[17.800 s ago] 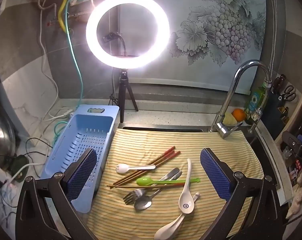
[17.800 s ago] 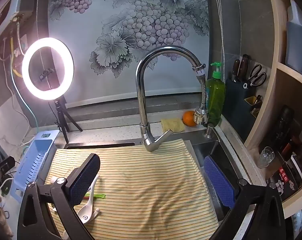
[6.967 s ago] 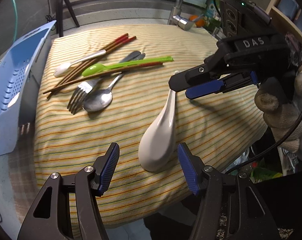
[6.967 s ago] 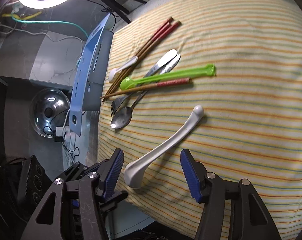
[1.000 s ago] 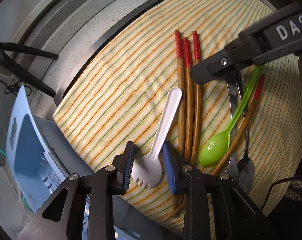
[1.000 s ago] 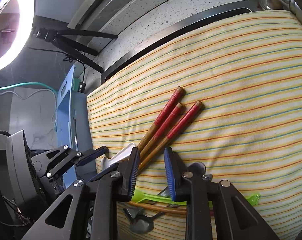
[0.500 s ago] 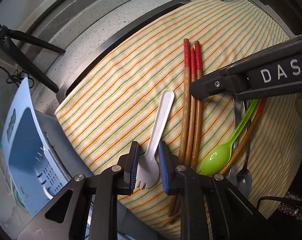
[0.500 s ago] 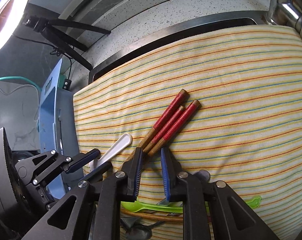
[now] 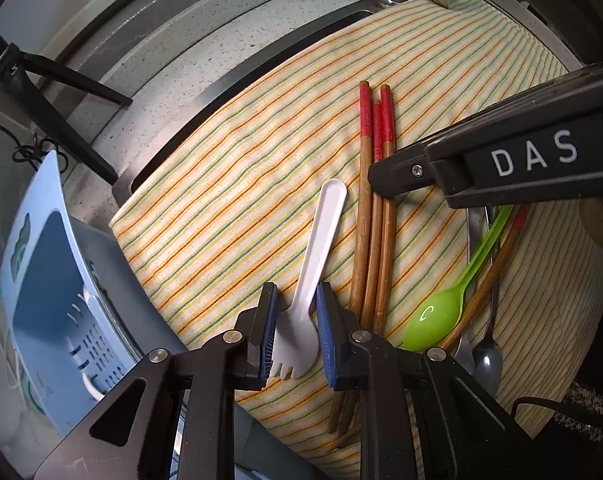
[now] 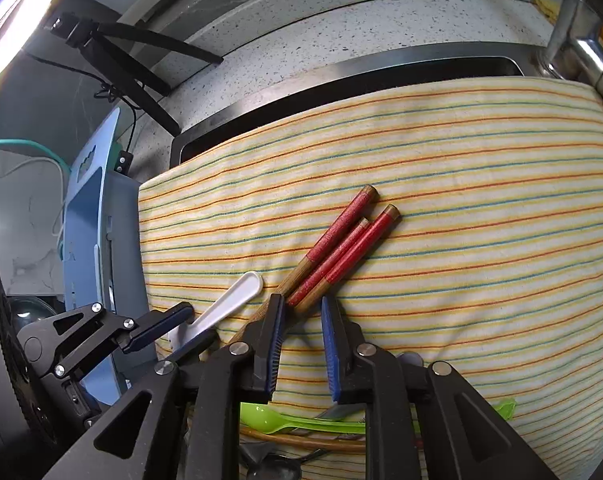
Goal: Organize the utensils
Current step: 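Grasp the white spork with the left gripper while the right gripper grasps a red-tipped chopstick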
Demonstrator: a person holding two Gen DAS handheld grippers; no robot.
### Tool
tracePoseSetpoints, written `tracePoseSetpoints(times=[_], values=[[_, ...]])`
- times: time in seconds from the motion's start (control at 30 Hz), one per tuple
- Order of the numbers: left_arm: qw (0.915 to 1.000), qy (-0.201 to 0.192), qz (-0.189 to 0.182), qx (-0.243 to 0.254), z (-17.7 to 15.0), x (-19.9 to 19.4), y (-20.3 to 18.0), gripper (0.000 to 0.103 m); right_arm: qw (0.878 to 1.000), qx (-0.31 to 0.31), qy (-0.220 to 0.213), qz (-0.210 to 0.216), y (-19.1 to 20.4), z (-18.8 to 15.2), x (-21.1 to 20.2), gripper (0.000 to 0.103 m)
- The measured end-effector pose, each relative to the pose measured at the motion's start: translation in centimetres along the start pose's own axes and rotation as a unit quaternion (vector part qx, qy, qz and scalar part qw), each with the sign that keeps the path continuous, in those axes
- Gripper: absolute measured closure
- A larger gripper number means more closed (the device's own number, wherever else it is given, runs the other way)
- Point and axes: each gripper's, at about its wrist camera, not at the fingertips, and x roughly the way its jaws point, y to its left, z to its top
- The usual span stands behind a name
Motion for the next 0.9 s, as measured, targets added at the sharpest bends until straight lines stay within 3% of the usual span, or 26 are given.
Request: tracePoseSetpoints(times=[0.2, 0.5, 0.7, 0.9], values=[[1.0, -0.003, -0.006, -0.006, -0.2, 0.0, 0.5, 0.085, 1.0, -0.002, 0.012, -0.02, -0.7, 0.1, -0.3, 0.09], [0.9999, -0.006, -0.012, -0.004, -0.2, -0.1, 0.8, 0.085, 0.999, 0.023, 0.004, -0.028, 0.4, 0.3, 0.1, 0.086], [0.9999, -0.008, -0.013, -0.001, -0.2, -0.1, 0.9, 0.085, 0.998, 0.005, 0.013, -0.055, 0.1, 0.0, -0.3, 0.088], [0.9998, -0.01, -0.017, 0.002, -0.1, -0.3, 0.8, 0.085, 0.999, 0.015, 0.012, -0.044, 0.0, -0.2, -0.8, 0.088]])
